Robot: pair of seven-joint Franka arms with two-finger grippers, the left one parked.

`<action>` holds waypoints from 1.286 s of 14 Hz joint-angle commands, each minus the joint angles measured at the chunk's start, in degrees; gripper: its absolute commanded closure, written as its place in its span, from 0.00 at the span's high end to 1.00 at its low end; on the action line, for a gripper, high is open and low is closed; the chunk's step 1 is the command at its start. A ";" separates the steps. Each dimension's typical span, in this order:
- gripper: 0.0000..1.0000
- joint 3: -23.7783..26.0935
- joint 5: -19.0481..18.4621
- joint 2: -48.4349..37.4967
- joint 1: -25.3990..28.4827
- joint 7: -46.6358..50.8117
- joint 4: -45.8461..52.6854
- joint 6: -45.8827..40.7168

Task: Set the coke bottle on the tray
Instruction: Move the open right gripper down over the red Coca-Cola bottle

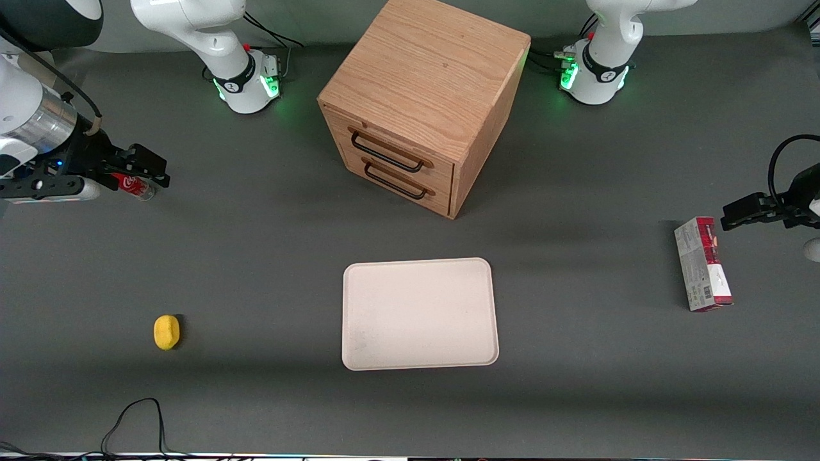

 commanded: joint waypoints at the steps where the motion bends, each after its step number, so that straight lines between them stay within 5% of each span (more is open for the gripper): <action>1: 1.00 -0.59 -0.09 -0.01 -0.24 1.78 0.75 -2.22; 5: 1.00 -6.99 -1.58 -0.71 -0.07 -8.91 -1.60 -4.33; 10: 1.00 -19.47 -8.77 -10.54 0.02 -20.44 -17.85 2.76; 15: 1.00 -37.29 -17.13 -18.81 0.11 -32.31 -39.99 23.66; 18: 1.00 -45.31 -17.93 -17.42 0.11 -40.65 -46.26 34.58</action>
